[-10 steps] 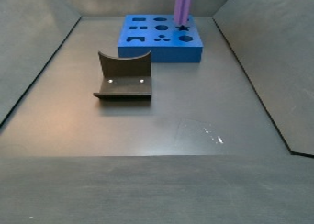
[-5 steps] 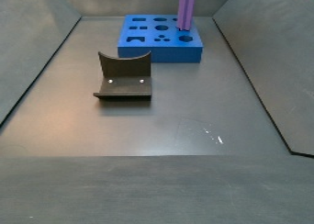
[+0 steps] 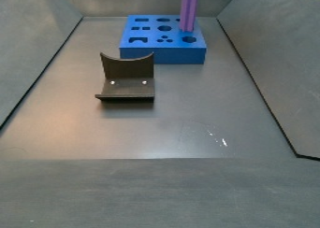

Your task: Insert the star object.

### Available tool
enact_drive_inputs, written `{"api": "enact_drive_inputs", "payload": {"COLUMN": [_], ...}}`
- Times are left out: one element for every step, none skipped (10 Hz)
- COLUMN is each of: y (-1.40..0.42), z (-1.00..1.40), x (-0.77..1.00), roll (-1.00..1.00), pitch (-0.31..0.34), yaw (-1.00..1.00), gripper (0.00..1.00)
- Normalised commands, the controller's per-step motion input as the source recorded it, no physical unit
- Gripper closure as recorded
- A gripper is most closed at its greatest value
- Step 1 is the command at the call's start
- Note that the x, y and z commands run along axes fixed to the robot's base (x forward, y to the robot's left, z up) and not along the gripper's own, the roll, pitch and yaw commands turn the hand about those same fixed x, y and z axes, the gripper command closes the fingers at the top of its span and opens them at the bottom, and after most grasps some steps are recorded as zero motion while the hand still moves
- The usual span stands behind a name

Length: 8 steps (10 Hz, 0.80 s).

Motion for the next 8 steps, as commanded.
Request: {"api": "enact_drive_inputs", "payload": {"y": [0.04, 0.0, -0.11, -0.24, -0.1, 0.02, 0.04, 0.0], "z": [-0.49, -0.6, -0.68, -0.64, -0.57, -0.3, -0.19, -0.02], "x": [0.0, 0.0, -0.01, 0.0, 0.0, 0.0, 0.0, 0.0], "roll": [-0.09, -0.12, -0.04, 0.0, 0.04, -0.06, -0.06, 0.0], "pitch": [0.0, -0.08, -0.123, -0.13, -0.15, -0.126, -0.097, -0.036], "yaw": [-0.22, -0.19, -0.13, 0.0, 0.0, 0.0, -0.03, 0.0], "gripper": [1.0, 1.0, 1.0, 1.0, 1.0, 1.0, 1.0, 1.0]}}
